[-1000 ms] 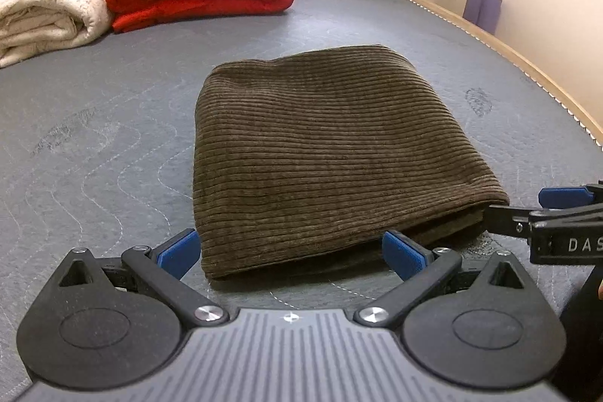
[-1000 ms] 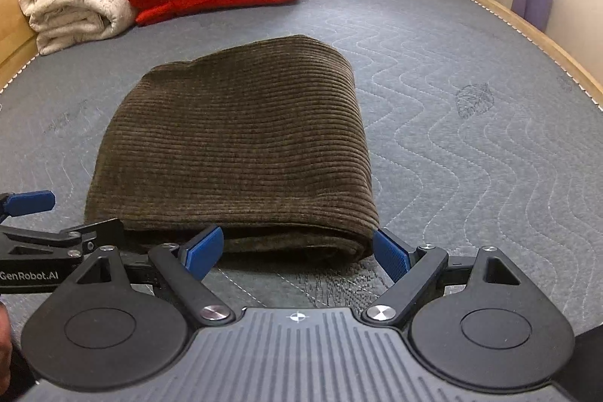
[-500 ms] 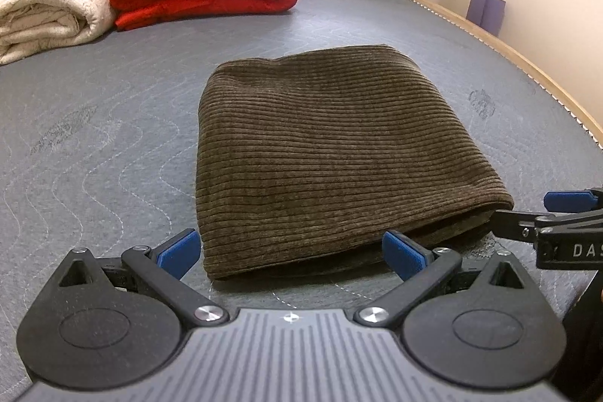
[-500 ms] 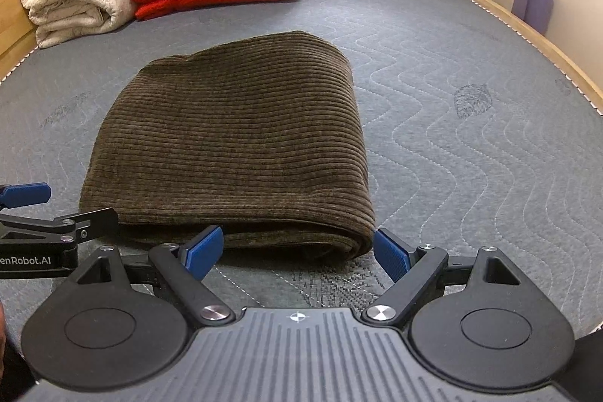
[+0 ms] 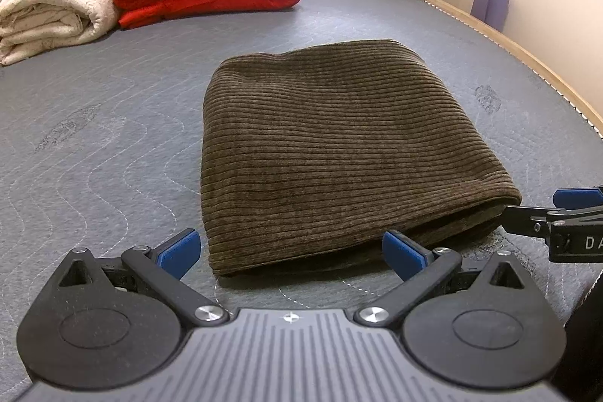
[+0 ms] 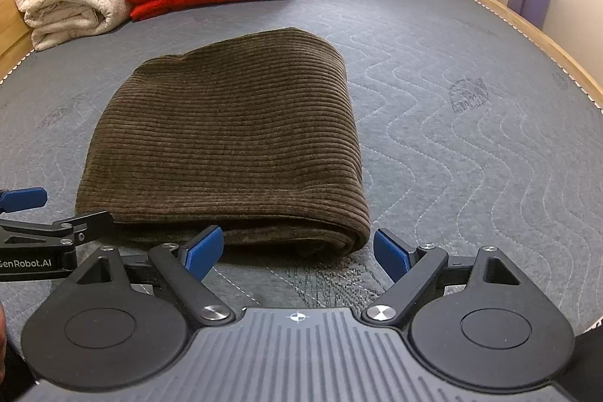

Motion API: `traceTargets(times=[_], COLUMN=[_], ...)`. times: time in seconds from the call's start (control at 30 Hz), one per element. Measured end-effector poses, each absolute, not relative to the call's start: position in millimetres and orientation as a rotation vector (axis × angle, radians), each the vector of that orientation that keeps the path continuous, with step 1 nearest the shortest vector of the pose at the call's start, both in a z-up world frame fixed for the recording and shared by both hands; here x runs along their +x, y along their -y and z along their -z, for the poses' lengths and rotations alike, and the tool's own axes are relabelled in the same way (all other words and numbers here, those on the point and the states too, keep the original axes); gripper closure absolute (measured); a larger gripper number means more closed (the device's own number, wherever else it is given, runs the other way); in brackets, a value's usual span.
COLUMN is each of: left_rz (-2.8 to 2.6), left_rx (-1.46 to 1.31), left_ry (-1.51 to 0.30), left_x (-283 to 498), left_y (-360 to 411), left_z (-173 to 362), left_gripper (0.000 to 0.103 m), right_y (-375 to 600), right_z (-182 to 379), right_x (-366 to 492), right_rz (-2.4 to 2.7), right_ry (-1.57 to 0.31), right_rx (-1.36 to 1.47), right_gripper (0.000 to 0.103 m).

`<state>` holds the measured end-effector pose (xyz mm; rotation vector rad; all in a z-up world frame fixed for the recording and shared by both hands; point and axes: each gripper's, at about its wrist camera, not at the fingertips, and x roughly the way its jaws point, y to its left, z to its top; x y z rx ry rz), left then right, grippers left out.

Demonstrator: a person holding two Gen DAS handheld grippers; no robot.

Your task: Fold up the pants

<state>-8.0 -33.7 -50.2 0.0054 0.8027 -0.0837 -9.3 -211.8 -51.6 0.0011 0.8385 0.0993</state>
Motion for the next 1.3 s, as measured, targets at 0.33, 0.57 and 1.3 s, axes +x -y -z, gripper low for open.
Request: traceTargets(times=[0.33,0.57,1.3], left_rz=[0.08,0.083,0.088], left_rx=[-0.003,-0.004,-0.002], left_ry=[-0.798,-0.793,-0.787], left_x=[-7.2,-9.3,-10.2], left_y=[34.3,34.3,34.8], left_z=[48.7,48.2,46.7], left_gripper=[0.0,0.0,0.0], right_y=[209.9,210.4,215.5], right_z=[53.7,53.9,53.4], right_x=[-8.3,-8.4,-8.7], right_rz=[-0.104,-0.11,-0.121], right_ry=[-0.842,-0.843,-0.844], right_rx=[-0.005,-0.009,-0.013], right_gripper=[0.015,0.015,0.015])
